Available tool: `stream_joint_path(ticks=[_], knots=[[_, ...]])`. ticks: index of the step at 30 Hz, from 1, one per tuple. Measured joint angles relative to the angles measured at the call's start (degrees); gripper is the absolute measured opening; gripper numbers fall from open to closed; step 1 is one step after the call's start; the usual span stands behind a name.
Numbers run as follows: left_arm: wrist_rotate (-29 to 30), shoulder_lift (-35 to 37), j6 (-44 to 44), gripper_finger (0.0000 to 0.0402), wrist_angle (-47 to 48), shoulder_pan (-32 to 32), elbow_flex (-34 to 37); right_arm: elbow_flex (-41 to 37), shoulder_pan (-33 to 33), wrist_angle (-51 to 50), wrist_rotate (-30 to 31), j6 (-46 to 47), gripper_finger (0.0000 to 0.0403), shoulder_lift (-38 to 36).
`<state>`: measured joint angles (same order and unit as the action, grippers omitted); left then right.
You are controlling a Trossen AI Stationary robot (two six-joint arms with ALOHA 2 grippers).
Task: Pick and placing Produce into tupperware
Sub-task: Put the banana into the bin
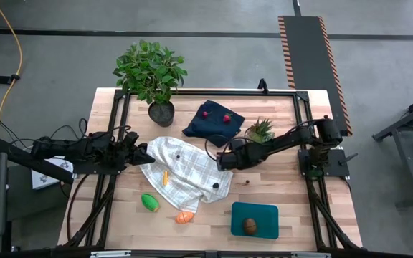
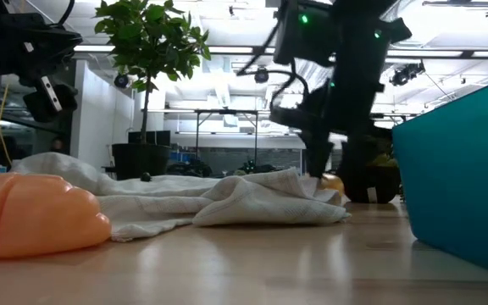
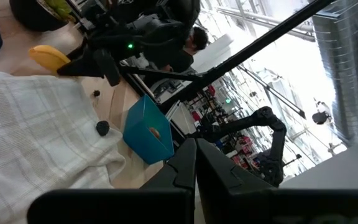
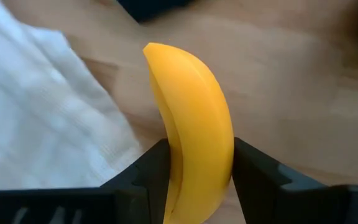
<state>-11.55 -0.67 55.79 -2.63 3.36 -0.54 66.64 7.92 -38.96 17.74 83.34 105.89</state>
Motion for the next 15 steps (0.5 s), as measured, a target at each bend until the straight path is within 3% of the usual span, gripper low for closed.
stream_joint_path(ticks=[15], knots=[[0.0,0.0,-0.5,0.0001,0.0,0.0,0.0,15.0,0.0,-17.2,10.8,-3.4,0.0134,0.0]])
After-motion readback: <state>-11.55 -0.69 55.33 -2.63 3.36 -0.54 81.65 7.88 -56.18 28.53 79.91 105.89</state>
